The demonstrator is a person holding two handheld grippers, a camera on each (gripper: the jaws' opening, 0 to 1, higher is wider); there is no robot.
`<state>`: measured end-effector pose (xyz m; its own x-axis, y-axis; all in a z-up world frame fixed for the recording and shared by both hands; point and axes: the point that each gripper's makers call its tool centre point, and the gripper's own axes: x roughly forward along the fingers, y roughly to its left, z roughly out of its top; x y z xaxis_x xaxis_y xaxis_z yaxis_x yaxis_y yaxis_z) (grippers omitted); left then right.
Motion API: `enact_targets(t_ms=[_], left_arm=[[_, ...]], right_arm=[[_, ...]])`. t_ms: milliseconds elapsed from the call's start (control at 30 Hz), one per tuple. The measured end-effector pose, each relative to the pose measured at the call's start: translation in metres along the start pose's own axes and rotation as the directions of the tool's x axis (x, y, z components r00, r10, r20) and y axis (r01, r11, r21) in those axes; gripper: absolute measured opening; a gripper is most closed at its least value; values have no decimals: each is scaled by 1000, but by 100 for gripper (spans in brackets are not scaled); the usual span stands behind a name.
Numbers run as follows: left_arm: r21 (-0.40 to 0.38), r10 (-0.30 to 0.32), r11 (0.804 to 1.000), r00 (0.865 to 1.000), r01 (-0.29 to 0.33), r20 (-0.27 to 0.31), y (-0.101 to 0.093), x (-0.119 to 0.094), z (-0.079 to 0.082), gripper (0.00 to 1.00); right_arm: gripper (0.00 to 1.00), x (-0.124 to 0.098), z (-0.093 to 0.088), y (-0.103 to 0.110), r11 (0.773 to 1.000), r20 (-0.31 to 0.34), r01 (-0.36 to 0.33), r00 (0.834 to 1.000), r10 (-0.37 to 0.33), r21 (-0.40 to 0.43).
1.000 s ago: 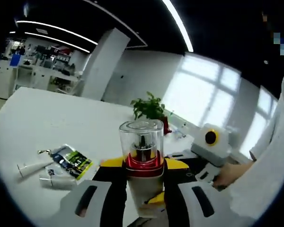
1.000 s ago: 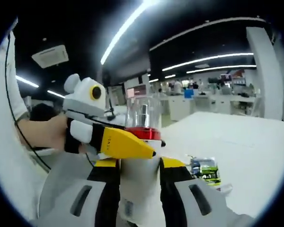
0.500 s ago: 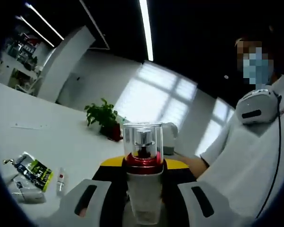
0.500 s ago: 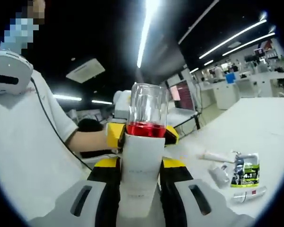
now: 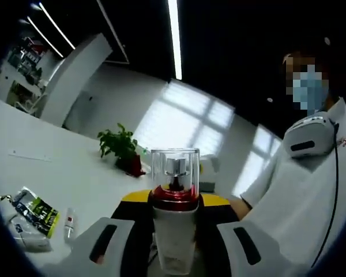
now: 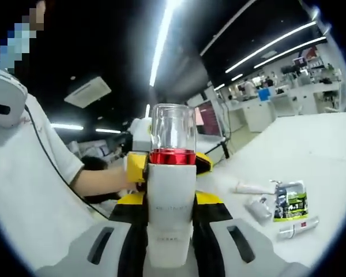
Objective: Arrange the skincare products in the storage area until every visible bottle or jar stands upright without overlapping.
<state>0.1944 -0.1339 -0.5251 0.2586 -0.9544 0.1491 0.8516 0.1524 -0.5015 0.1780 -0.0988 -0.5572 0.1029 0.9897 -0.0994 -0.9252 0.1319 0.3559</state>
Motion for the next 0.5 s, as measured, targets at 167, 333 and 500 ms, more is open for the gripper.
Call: enact_targets(t_ms=[167, 333, 500], left_arm=[[-2, 48, 999, 999, -48, -2, 9, -1, 4, 25], [-4, 188, 982, 982, -188, 12, 26, 2, 7, 29], [0, 373, 927, 925, -374, 76, 45, 1, 12, 31]], right_arm=[[27, 1, 3, -9, 998, 10, 60, 998, -59, -37], [27, 0, 1, -28, 949, -52, 234, 967, -251, -212], [27, -2, 3, -48, 882, -48, 377, 913, -405, -283]])
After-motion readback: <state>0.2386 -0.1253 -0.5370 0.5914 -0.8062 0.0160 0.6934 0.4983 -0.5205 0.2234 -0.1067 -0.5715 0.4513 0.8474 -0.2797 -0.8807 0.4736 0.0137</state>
